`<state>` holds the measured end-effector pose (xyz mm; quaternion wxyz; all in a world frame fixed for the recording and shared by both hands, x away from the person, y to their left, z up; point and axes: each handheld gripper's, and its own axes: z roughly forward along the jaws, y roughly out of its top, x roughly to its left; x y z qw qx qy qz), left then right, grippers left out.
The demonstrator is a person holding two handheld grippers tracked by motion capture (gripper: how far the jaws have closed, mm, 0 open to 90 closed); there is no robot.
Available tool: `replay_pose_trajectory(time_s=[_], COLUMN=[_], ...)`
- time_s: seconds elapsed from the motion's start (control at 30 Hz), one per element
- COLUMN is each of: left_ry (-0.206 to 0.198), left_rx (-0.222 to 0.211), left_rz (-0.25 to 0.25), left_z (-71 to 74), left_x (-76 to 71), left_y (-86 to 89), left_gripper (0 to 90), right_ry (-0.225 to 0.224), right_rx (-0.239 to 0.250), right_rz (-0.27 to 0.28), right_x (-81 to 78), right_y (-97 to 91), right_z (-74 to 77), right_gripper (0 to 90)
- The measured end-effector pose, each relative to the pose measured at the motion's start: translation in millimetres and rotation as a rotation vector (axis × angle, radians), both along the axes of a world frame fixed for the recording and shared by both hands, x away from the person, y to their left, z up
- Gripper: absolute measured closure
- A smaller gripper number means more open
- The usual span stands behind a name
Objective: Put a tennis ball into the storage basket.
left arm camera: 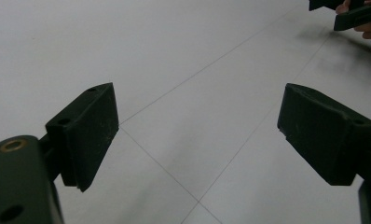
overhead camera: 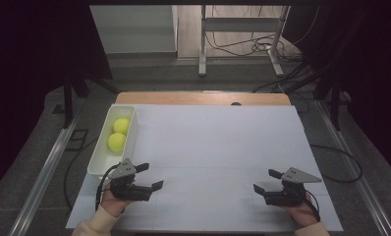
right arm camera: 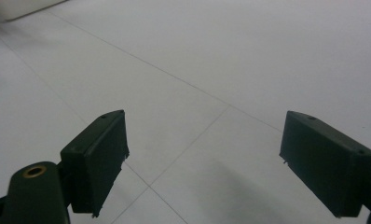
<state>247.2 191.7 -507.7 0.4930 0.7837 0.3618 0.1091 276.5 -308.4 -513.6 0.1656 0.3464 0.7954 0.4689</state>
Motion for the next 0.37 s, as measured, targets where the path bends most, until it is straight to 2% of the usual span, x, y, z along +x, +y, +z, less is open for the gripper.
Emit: replay_pose_trajectory(time_s=[0.37], left_ry=[0.014], left_rx=[0.019], left_rz=[-0.015], left_z=[-4.2], left_x=[0.1], left_y=[-3.5], left_gripper=[13.2], right_ry=[-0.005], right_rx=[-0.014], right_rz=[0.006], right_x=[0.5], right_y=[1.7], right_z=[-0.8], right_gripper=[15.3])
